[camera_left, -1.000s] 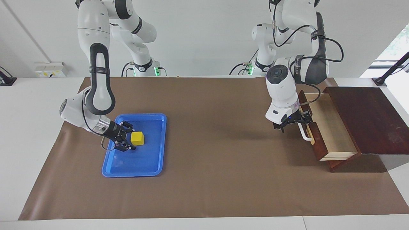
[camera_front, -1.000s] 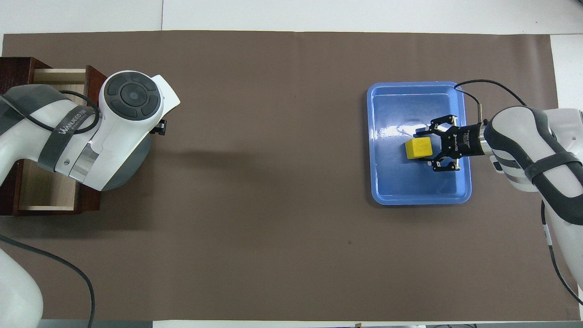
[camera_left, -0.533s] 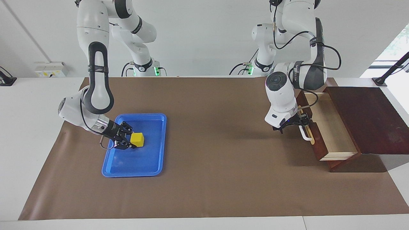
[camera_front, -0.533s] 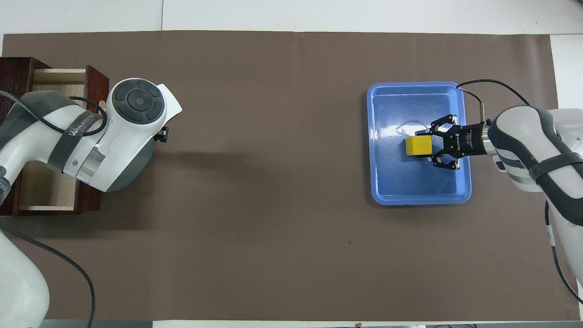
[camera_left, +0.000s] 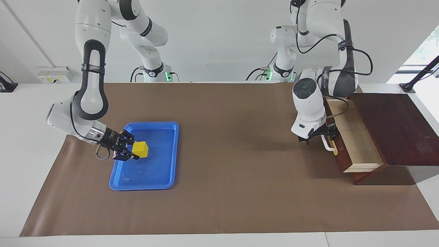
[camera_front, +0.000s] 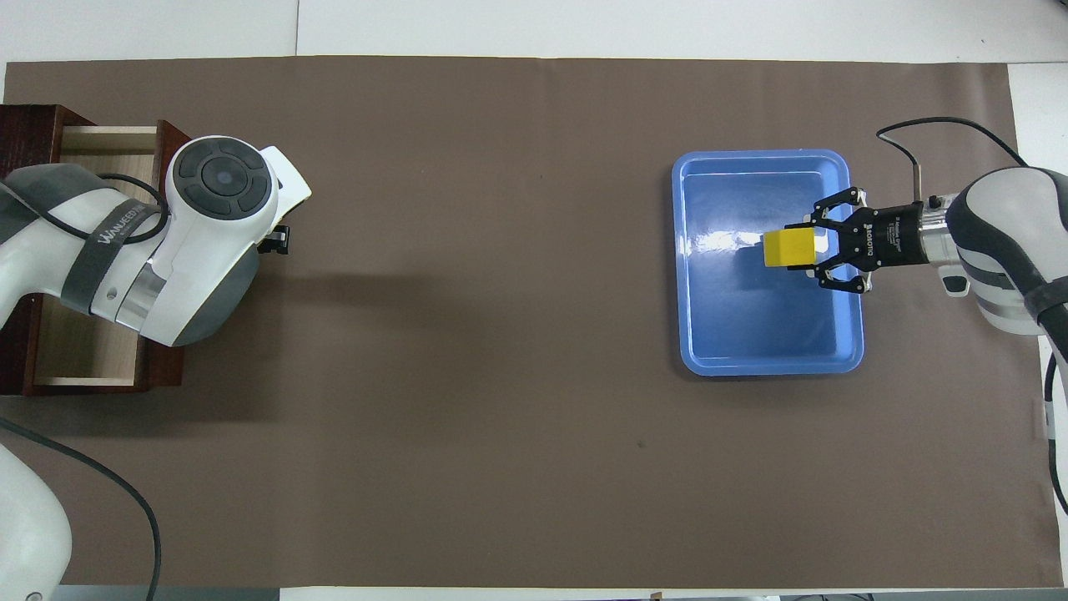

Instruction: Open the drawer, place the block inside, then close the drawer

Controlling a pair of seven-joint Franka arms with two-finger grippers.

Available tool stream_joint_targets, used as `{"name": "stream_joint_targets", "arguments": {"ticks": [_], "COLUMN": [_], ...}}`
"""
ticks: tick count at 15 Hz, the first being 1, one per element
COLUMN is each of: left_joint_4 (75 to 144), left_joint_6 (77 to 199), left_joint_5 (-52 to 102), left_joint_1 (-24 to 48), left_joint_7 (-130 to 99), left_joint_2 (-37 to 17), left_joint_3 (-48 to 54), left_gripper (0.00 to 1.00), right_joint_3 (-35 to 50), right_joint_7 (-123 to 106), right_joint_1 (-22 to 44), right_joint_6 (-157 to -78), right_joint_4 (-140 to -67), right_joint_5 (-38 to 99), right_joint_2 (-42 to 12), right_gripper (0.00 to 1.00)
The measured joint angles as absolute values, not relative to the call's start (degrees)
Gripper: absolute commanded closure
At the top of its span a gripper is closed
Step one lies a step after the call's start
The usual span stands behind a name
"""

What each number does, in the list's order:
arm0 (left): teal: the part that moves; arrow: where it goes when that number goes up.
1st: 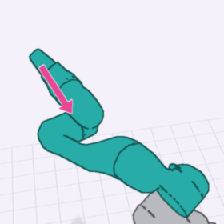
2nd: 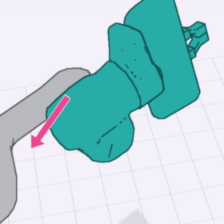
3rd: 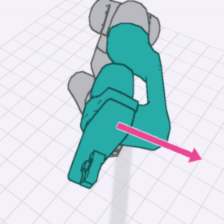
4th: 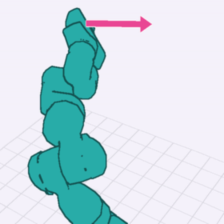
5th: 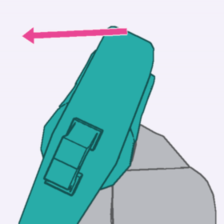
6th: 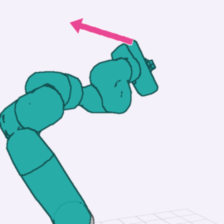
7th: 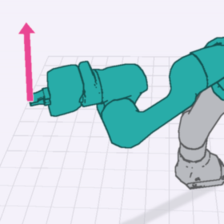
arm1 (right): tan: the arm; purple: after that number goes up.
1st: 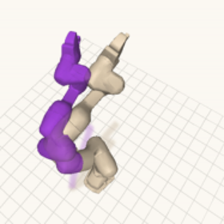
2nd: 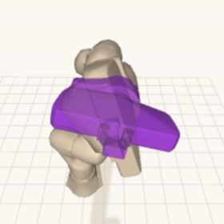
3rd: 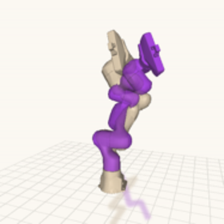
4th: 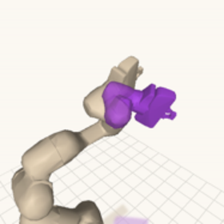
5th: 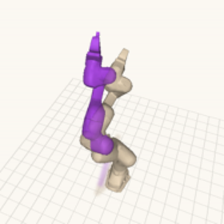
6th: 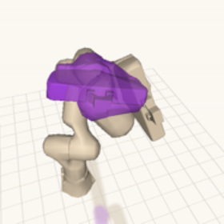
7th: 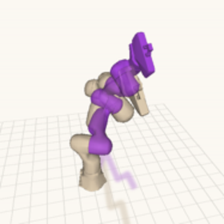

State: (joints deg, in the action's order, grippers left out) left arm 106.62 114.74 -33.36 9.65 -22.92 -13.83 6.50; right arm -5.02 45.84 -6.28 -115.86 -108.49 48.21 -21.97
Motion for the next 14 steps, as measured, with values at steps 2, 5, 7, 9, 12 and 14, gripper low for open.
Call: {"name": "stream_joint_targets", "arguments": {"ticks": [2, 5, 7, 9, 12, 14], "left_joint_4": [107.43, 109.28, 109.80, 109.79, 109.51, 108.66], "left_joint_6": [115.77, 117.28, 117.83, 118.45, 119.40, 119.16], "left_joint_5": [-33.36, -33.36, -33.36, -33.35, -32.03, -30.60], "left_joint_1": [9.62, 9.58, 9.61, 9.76, 11.20, 12.47], "left_joint_7": [-22.92, -22.92, -23.00, -24.62, -28.73, -29.42], "left_joint_2": [-13.83, -13.84, -13.84, -13.84, -13.83, -13.81], "left_joint_3": [6.52, 6.56, 6.78, 6.87, 6.98, 6.91], "left_gripper": [0.00, 0.00, 0.00, 0.00, 0.00, 0.00], "right_joint_3": [-4.95, -4.83, -4.77, -4.73, -4.69, -4.67], "right_joint_7": [48.57, 55.35, 59.65, 63.09, 66.84, 68.82], "right_joint_1": [-5.83, -3.25, -1.29, 0.38, 2.65, 4.62], "right_joint_6": [-115.08, -114.75, -114.77, -114.79, -115.39, -115.94], "right_joint_4": [-107.35, -105.34, -104.42, -103.91, -103.23, -102.56], "right_joint_5": [48.21, 48.21, 48.21, 48.21, 48.21, 48.21], "right_joint_2": [-21.98, -21.98, -21.98, -21.98, -22.01, -22.17], "right_gripper": [1.00, 1.00, 1.00, 1.00, 1.00, 1.00]}}
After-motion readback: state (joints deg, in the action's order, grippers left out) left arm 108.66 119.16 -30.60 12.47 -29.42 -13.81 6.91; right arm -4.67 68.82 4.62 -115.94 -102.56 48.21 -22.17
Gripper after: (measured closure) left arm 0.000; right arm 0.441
